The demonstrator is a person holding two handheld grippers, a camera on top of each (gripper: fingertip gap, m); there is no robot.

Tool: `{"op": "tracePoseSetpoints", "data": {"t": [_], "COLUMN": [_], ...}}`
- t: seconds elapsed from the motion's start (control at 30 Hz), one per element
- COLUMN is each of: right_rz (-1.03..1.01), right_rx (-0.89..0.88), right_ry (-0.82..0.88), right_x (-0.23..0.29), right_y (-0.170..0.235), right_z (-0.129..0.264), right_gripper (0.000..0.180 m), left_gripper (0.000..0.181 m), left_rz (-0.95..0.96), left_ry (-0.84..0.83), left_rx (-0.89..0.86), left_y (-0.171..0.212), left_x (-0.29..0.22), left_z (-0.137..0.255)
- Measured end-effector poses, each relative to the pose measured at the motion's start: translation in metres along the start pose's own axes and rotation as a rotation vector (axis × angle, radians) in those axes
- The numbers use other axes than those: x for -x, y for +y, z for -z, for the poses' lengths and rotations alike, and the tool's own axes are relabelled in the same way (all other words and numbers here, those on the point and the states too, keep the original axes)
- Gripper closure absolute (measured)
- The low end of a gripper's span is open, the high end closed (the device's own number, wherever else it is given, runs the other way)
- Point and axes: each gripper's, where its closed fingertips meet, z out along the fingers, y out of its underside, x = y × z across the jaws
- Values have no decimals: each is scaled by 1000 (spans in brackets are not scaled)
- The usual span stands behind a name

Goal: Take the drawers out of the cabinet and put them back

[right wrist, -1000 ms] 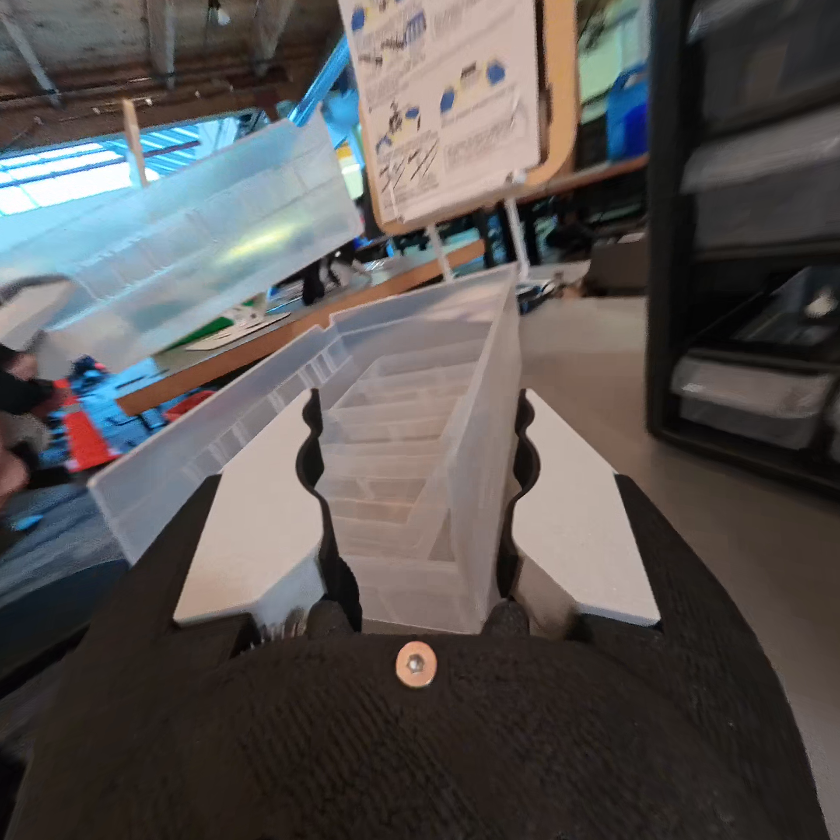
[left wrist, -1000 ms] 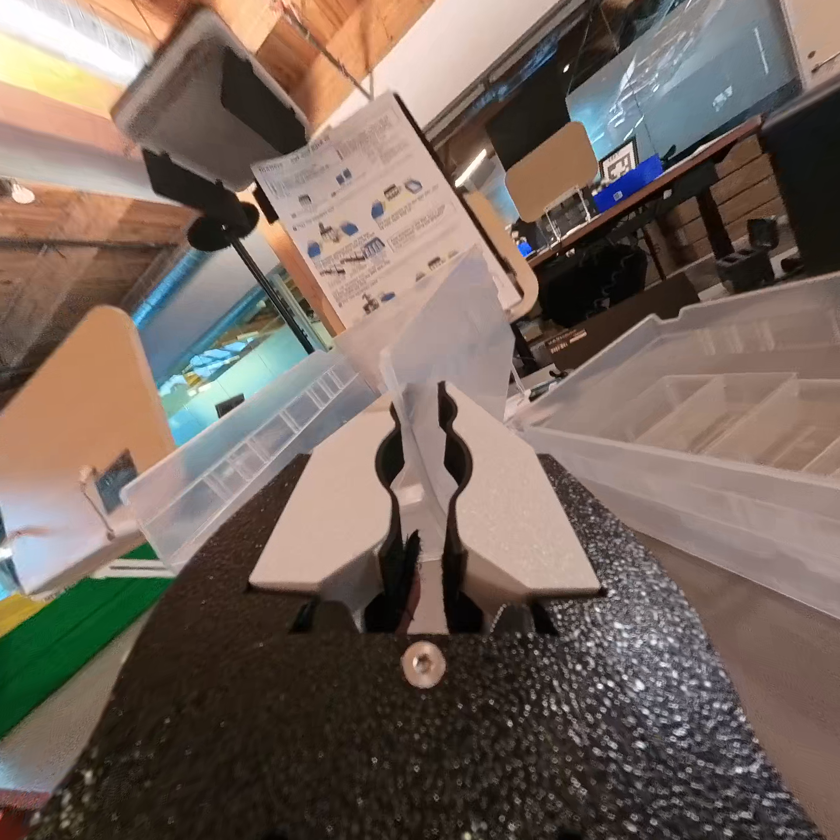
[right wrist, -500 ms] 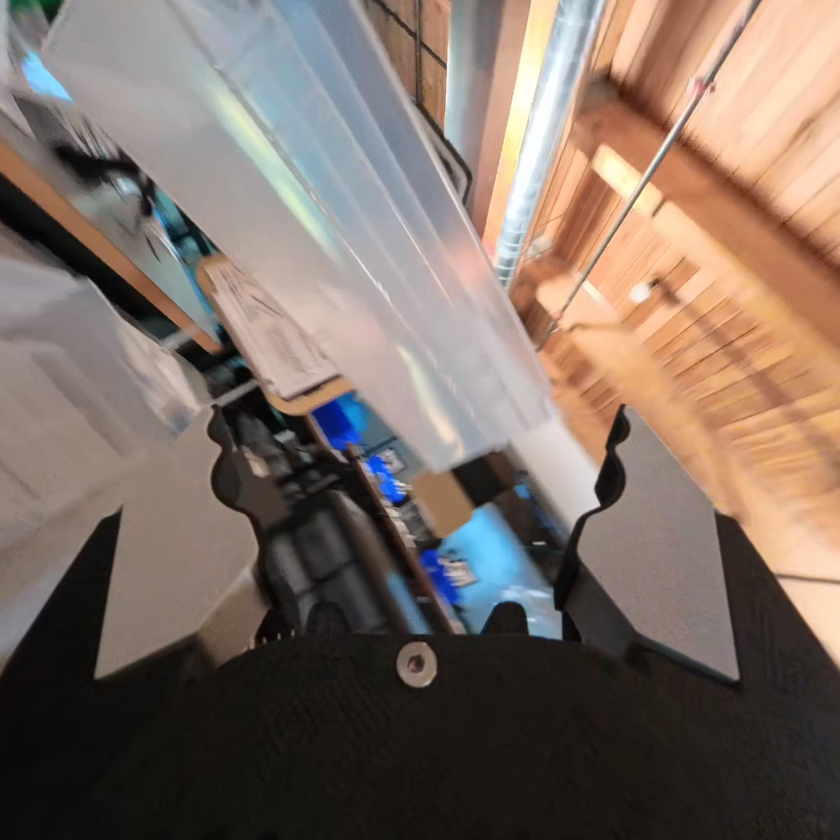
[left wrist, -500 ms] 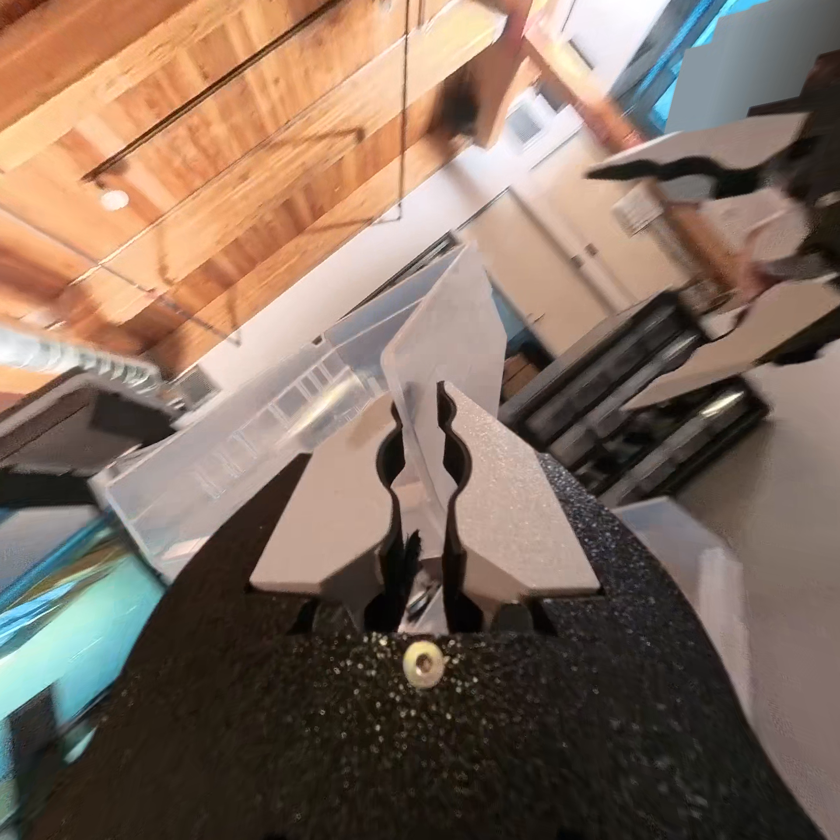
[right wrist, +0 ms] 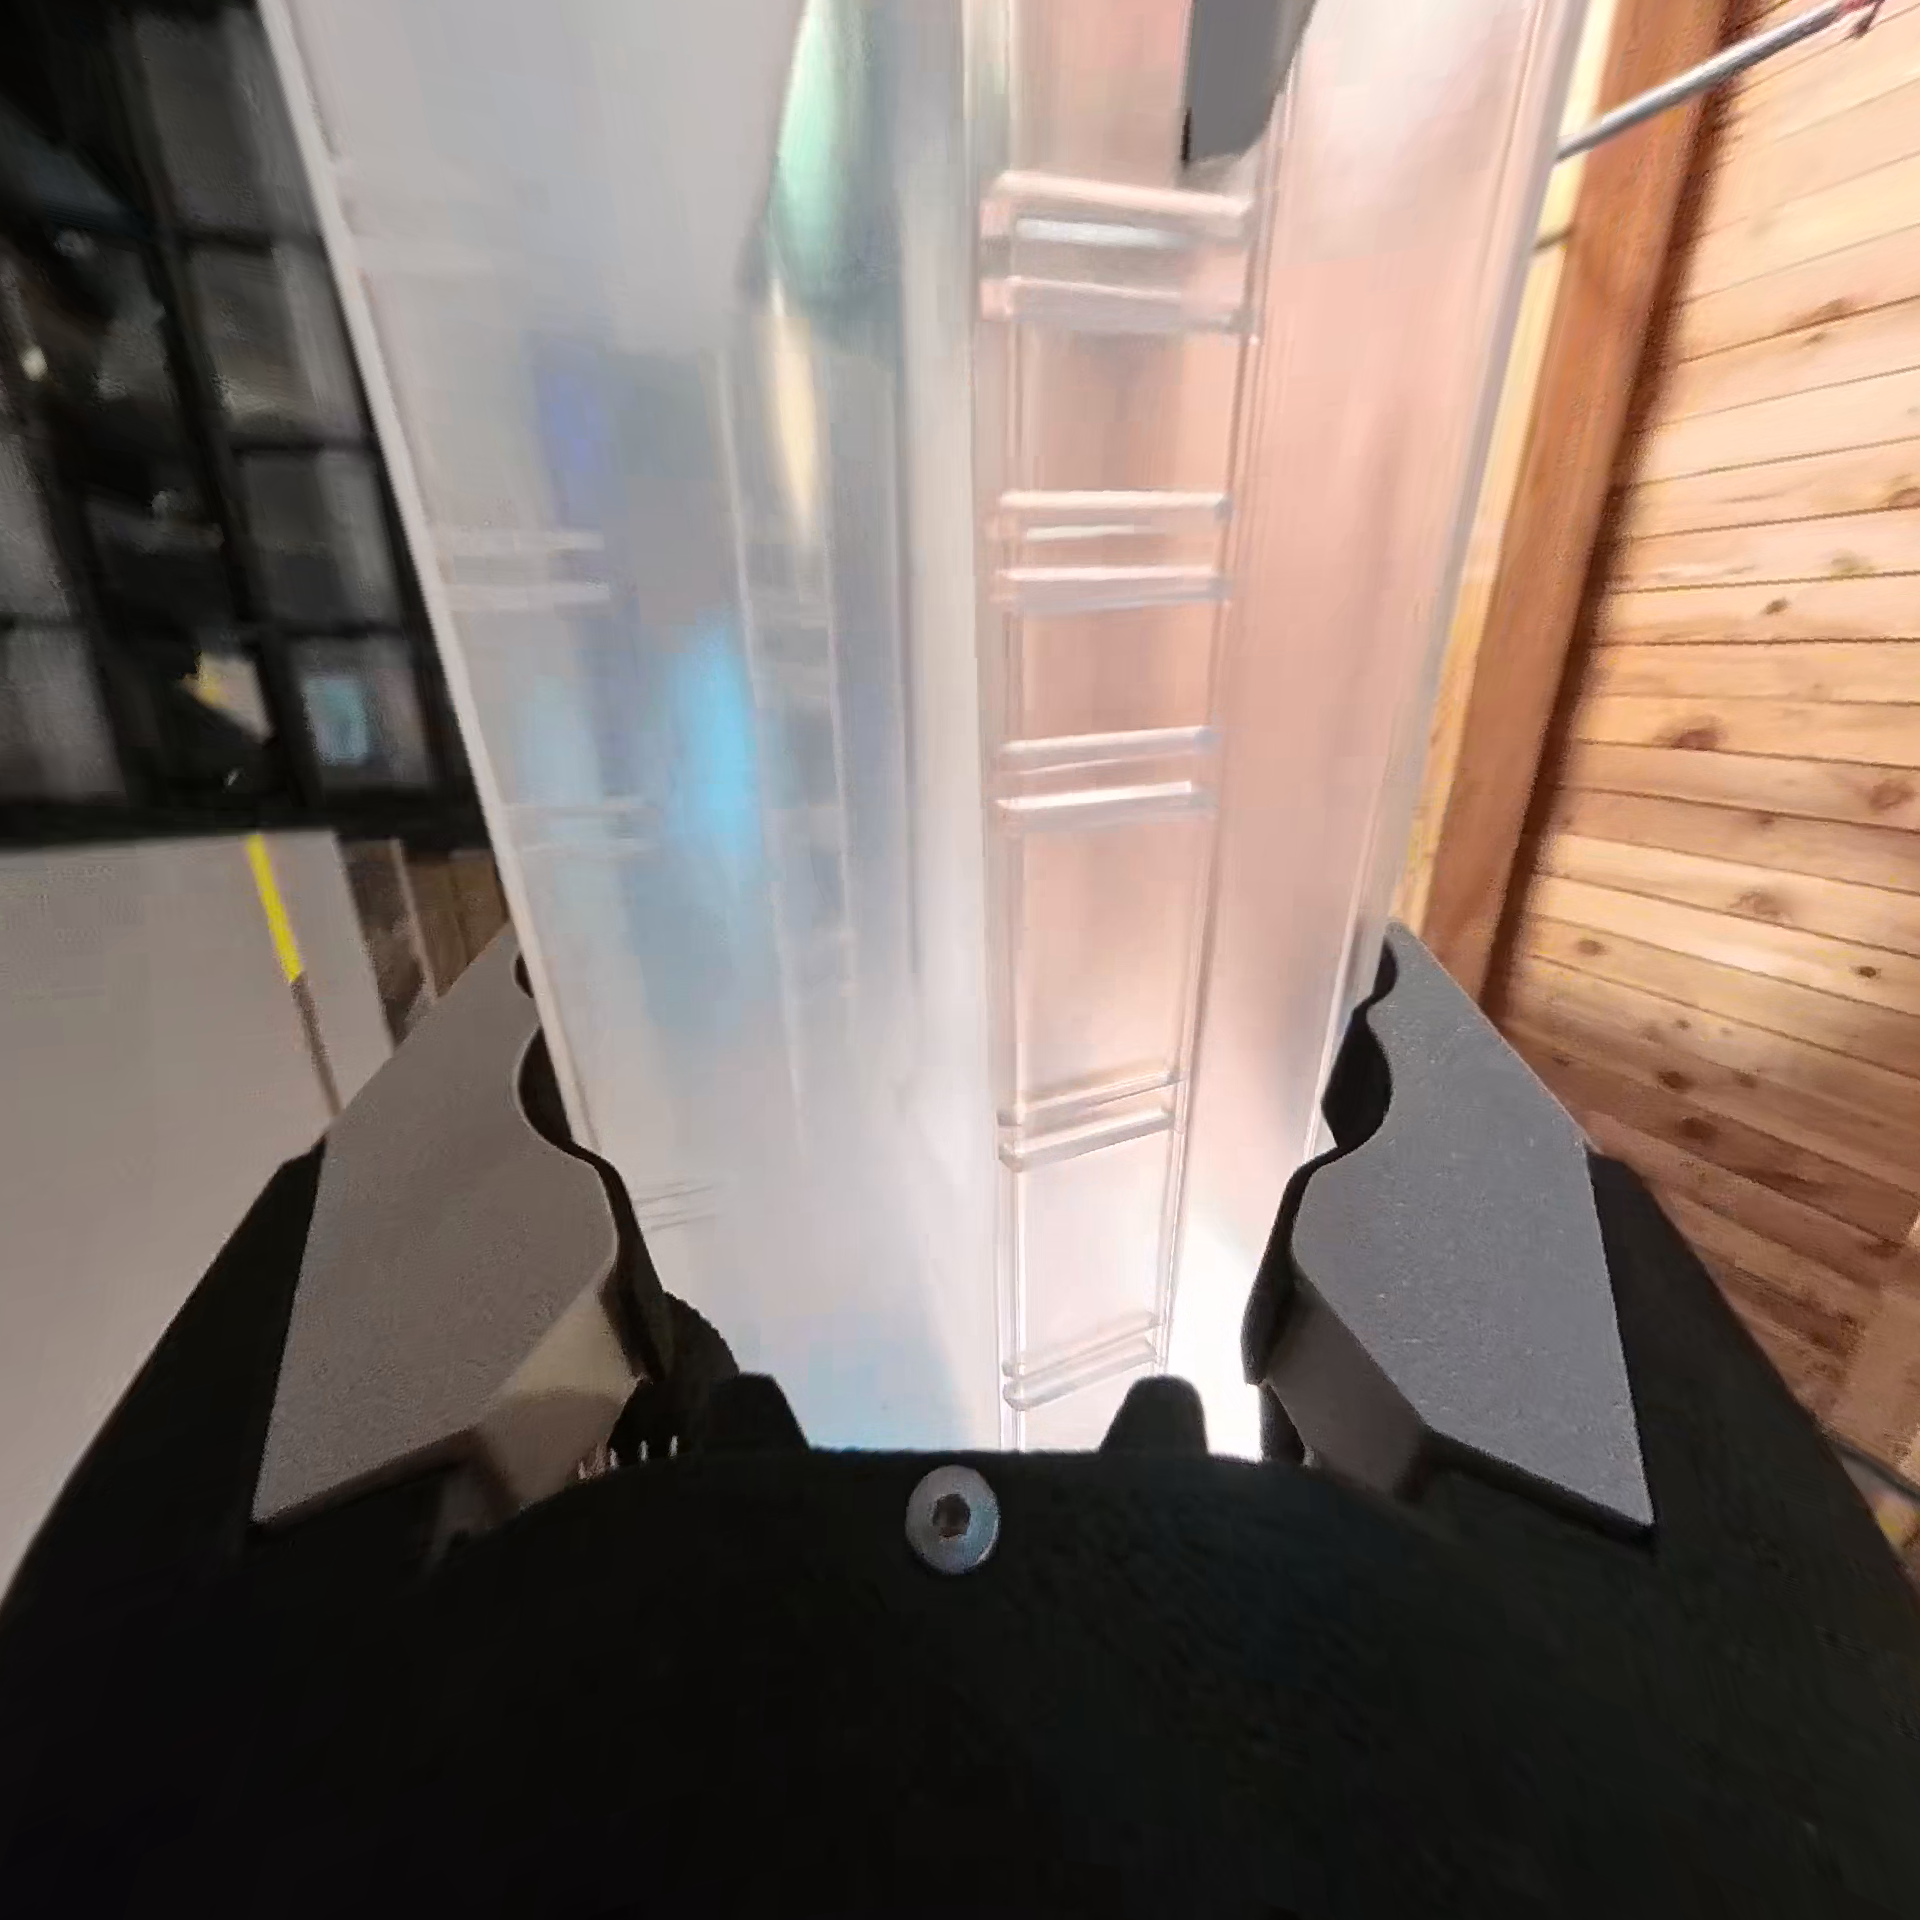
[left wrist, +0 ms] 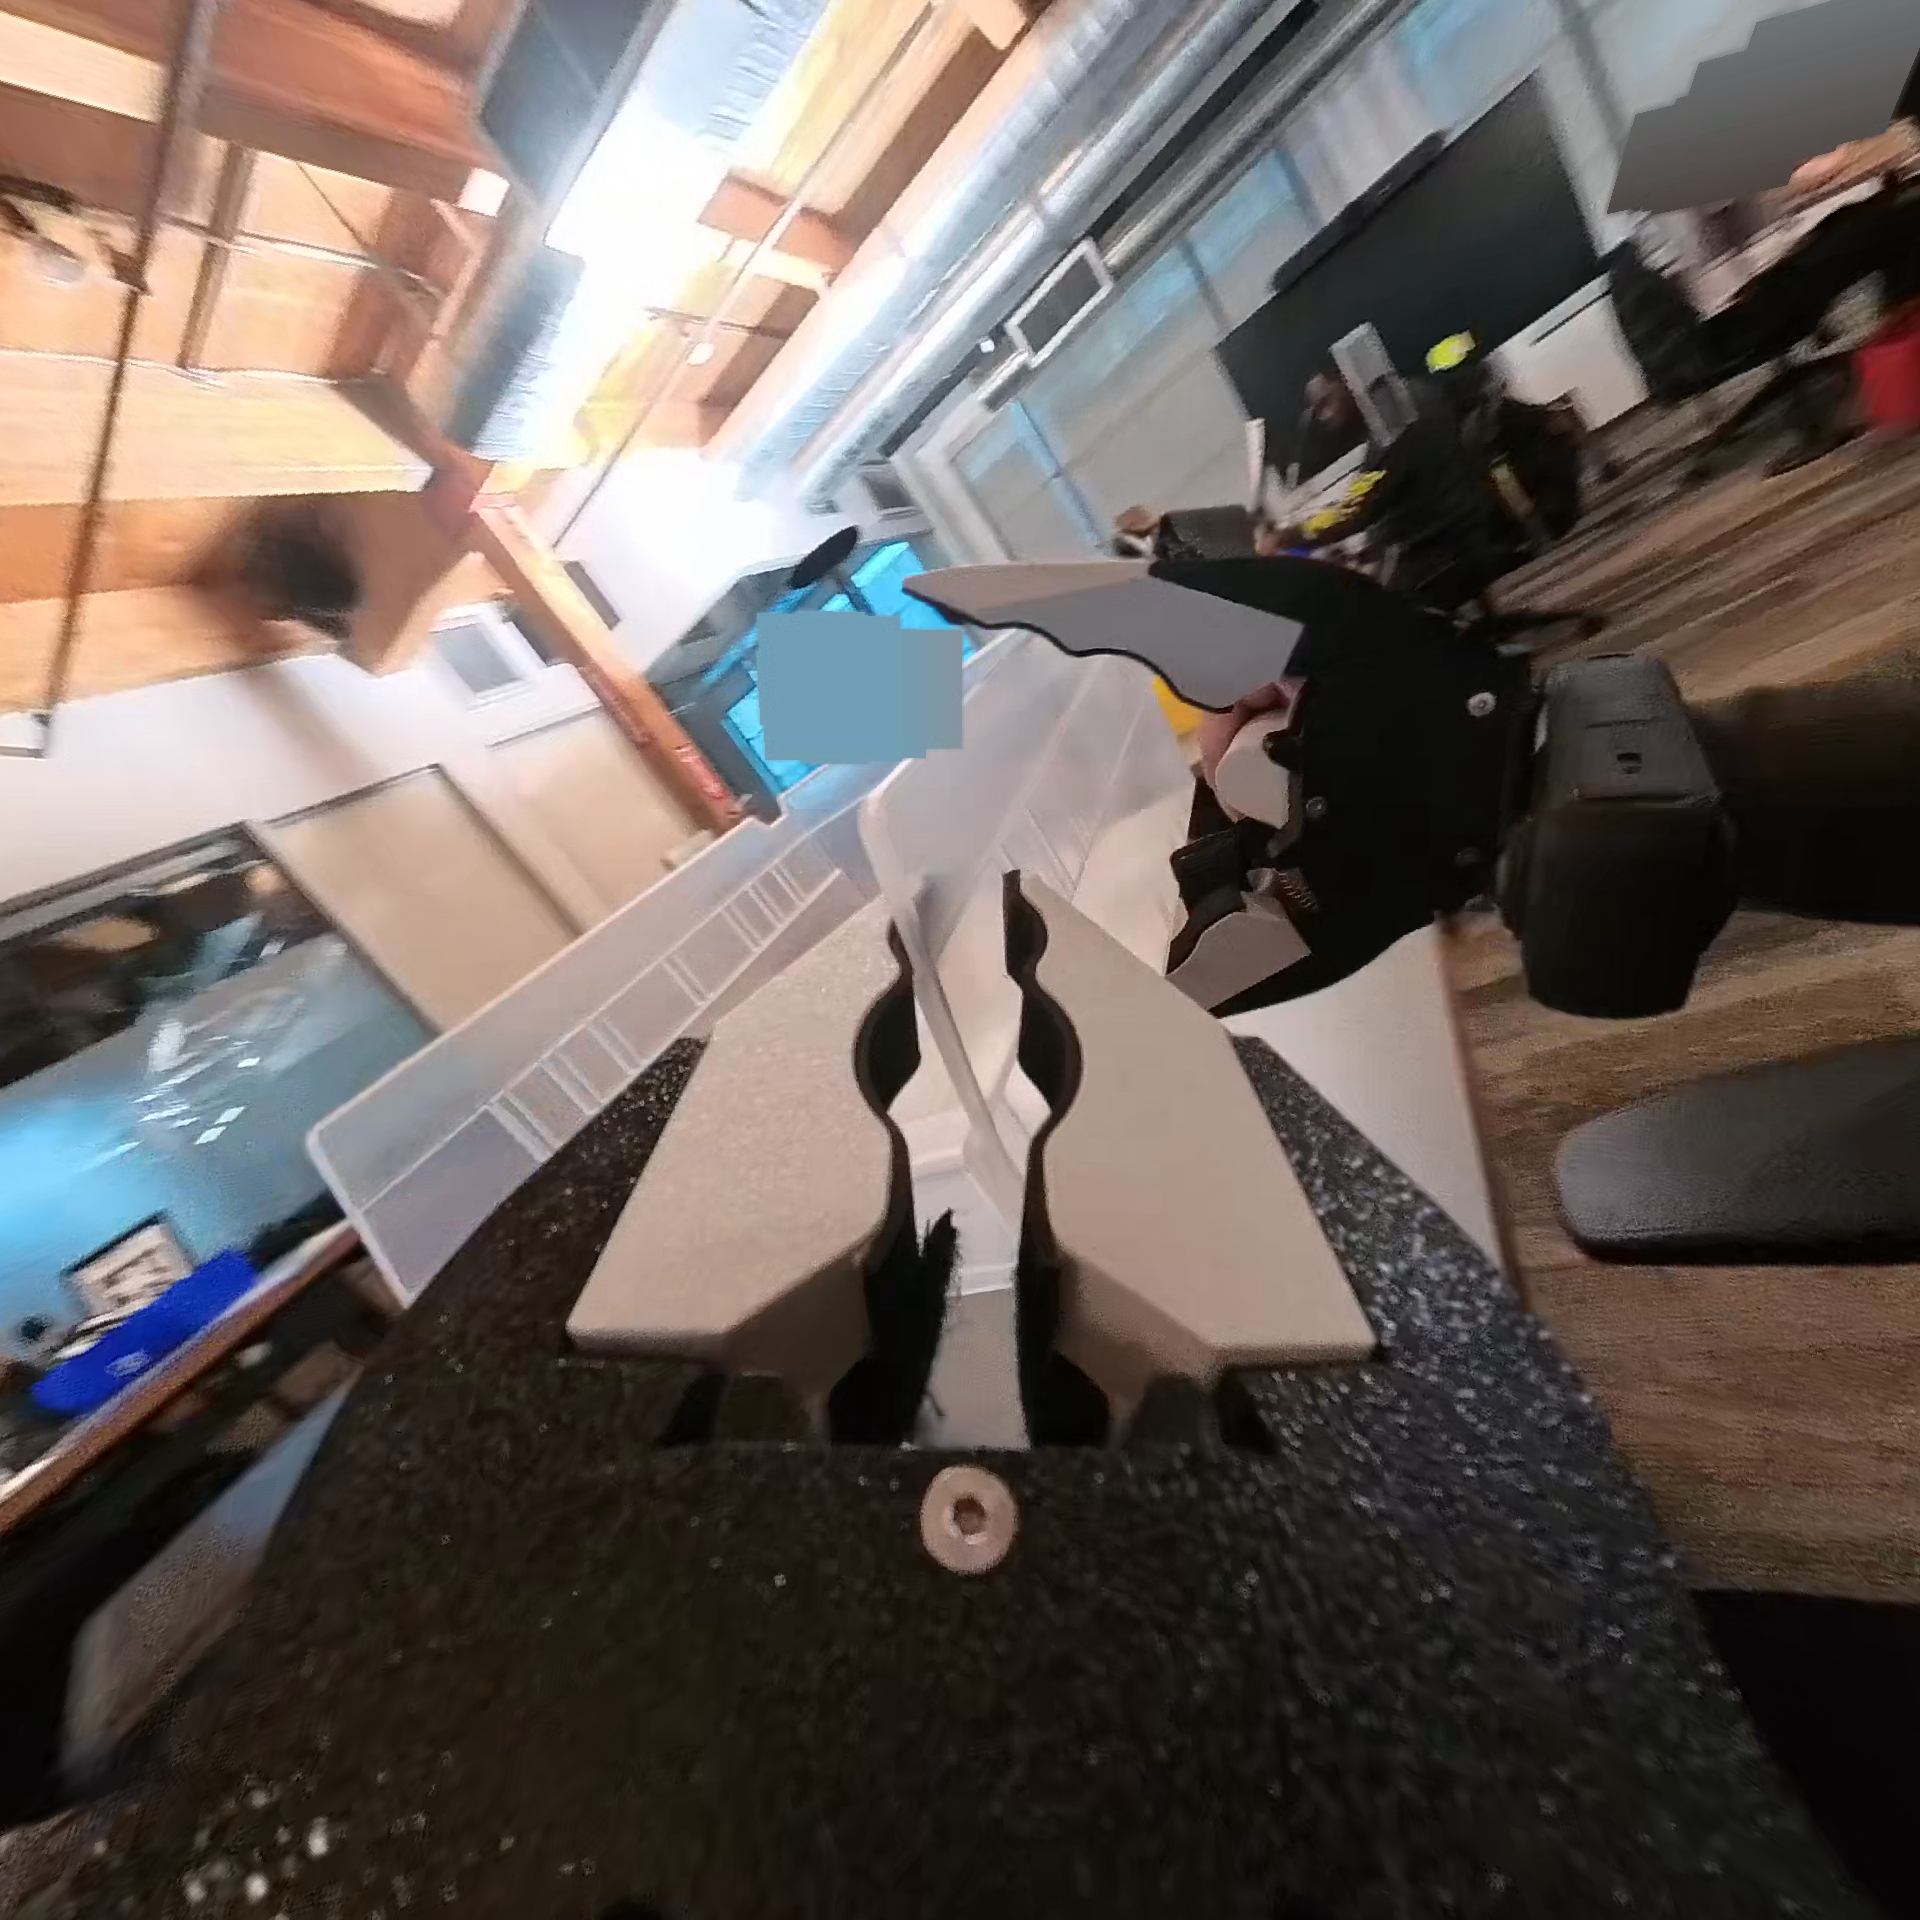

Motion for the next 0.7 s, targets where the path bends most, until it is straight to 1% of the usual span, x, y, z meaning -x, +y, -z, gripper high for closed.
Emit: {"op": "tracePoseSetpoints", "data": {"t": [0.1, 0.23, 0.37, 0.47, 0.53, 0.6, 0.67, 0.7], "right_rz": [-10, -63, -116, -148, -126, -152, -250, -353], "right_rx": [61, 112, 145, 161, 141, 127, 141, 143], "right_ry": [-64, -143, -225, -384, -473, -504, -503, -500], "right_x": [22, 62, 105, 138, 154, 157, 153, 150], "right_y": [35, 69, 95, 109, 113, 115, 120, 121], "right_z": [32, 63, 73, 78, 88, 99, 108, 111], "right_gripper": [32, 33, 32, 37, 36, 30, 27, 28], "left_gripper": [171, 171, 170, 169, 168, 169, 170, 171], "left_rz": [69, 154, 220, 256, 232, 166, 115, 118], "left_ry": [93, 183, 191, 160, 154, 146, 142, 142], "left_rx": [-5, 33, 99, 155, 193, 207, 232, 248], "left_y": [16, 45, 80, 106, 122, 132, 143, 150], "left_x": [-31, -66, -86, -88, -93, -100, -107, -110], "left_z": [-30, -58, -81, -95, -103, -110, -118, -123]}}
